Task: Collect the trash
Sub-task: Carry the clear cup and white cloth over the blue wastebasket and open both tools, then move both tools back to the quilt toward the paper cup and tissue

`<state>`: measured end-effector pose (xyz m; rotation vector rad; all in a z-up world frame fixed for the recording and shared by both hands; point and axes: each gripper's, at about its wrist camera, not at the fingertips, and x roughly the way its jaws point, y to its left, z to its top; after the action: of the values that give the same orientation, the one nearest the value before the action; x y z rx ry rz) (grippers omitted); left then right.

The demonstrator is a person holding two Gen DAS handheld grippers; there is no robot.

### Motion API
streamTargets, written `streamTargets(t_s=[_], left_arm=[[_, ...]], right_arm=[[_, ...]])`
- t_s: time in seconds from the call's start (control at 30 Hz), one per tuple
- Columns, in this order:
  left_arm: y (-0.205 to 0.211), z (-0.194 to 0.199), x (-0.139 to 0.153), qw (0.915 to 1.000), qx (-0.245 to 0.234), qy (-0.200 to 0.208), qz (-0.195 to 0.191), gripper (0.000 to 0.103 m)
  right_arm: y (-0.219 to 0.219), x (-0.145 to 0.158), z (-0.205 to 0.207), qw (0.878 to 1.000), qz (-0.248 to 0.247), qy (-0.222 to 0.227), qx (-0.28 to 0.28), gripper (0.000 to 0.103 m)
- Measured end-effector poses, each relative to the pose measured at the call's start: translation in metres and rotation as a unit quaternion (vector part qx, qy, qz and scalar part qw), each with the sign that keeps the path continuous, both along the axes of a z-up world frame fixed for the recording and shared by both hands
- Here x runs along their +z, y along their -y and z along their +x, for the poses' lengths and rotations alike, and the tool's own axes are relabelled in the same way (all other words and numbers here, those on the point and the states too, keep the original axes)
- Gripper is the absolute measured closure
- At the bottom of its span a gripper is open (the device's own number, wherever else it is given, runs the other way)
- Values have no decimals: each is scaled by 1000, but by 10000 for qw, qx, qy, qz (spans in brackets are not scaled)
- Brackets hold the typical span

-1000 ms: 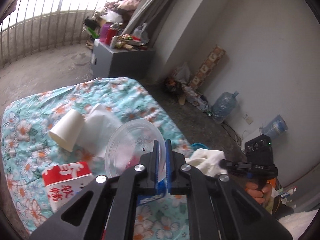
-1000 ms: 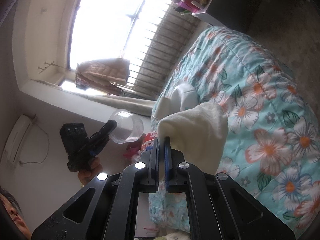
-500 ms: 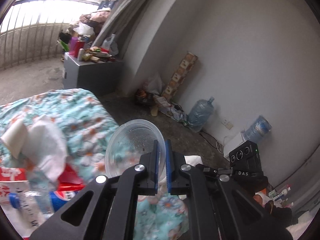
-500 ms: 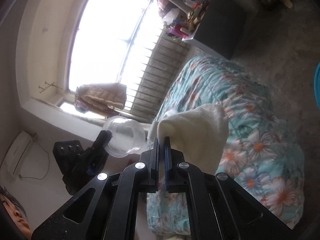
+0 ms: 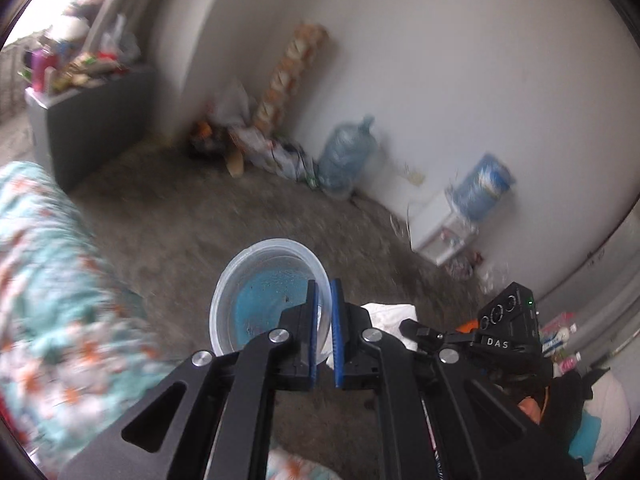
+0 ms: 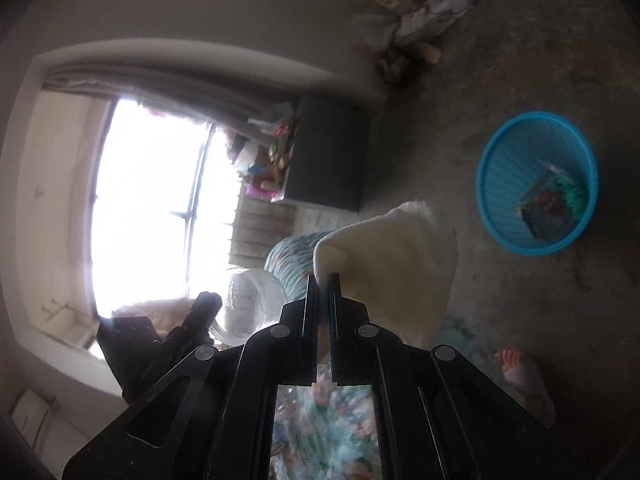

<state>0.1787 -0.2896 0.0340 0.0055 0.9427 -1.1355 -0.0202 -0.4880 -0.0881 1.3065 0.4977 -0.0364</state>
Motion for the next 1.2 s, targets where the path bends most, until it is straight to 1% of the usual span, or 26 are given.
streamTargets(t_s=[0.1, 0.13, 0.23, 0.37, 0.4, 0.43, 0.47, 0.5, 0.53, 0.57, 0.63, 0.7, 0.77, 0.8, 0.83, 0.93, 1.0, 1.07, 1.1, 1.17, 1.2], left_arm=[[41, 3, -27, 9992, -218, -194, 256, 97], [59, 6, -40, 9984, -297, -312, 359, 97], [95, 15, -69, 9963, -387, -511, 566, 97], [145, 19, -107, 9922, -628, -764, 756, 97], [154, 19, -116, 9907, -721, -835, 790, 97], [167, 19, -128, 9886, -813, -928, 868, 89], [178, 19, -141, 9874, -768, -961, 993, 73], [186, 20, -152, 9876, -674, -922, 1079, 67], [191, 20, -157, 9881, -612, -878, 1107, 63], [196, 19, -165, 9883, -555, -847, 1141, 62], [199, 17, -173, 9872, -481, -922, 1210, 58], [194, 13, -170, 9879, -531, -960, 1099, 58], [185, 9, -161, 9901, -589, -759, 1025, 55], [182, 8, -156, 9910, -591, -670, 997, 55], [174, 8, -148, 9923, -573, -583, 929, 54], [154, 7, -121, 9954, -466, -513, 662, 51], [136, 5, -100, 9973, -399, -408, 454, 48], [114, 1, -79, 9987, -330, -297, 263, 40], [103, 0, -70, 9990, -304, -259, 198, 39], [69, -3, -53, 9995, -231, -203, 60, 33], [48, -4, -45, 9998, -118, -161, 37, 32]], right_arm=[[25, -29, -6, 9985, 285, -271, -378, 100], [32, -38, -6, 9977, 379, -336, -457, 100], [57, -67, -4, 9939, 667, -524, -708, 100], [89, -97, 8, 9871, 967, -742, -1038, 94], [98, -105, 12, 9858, 1004, -776, -1100, 89], [104, -114, 18, 9847, 1036, -830, -1126, 74], [112, -125, 24, 9829, 1118, -892, -1156, 64], [119, -139, 27, 9805, 1217, -982, -1187, 62], [125, -153, 32, 9784, 1283, -1110, -1183, 62], [130, -162, 33, 9765, 1326, -1216, -1184, 60], [130, -180, 32, 9713, 1543, -1351, -1205, 60], [128, -185, 25, 9706, 1658, -1260, -1203, 60], [125, -181, 19, 9757, 1509, -1064, -1176, 55], [124, -178, 16, 9779, 1425, -1002, -1154, 55], [122, -176, 14, 9790, 1392, -955, -1141, 55], [119, -165, 11, 9825, 1287, -763, -1112, 55], [114, -151, 7, 9856, 1149, -654, -1052, 55], [109, -135, 7, 9890, 986, -555, -949, 51], [106, -123, 9, 9911, 874, -525, -861, 50], [98, -104, 15, 9948, 657, -450, -641, 46], [93, -94, 20, 9964, 538, -407, -510, 45]])
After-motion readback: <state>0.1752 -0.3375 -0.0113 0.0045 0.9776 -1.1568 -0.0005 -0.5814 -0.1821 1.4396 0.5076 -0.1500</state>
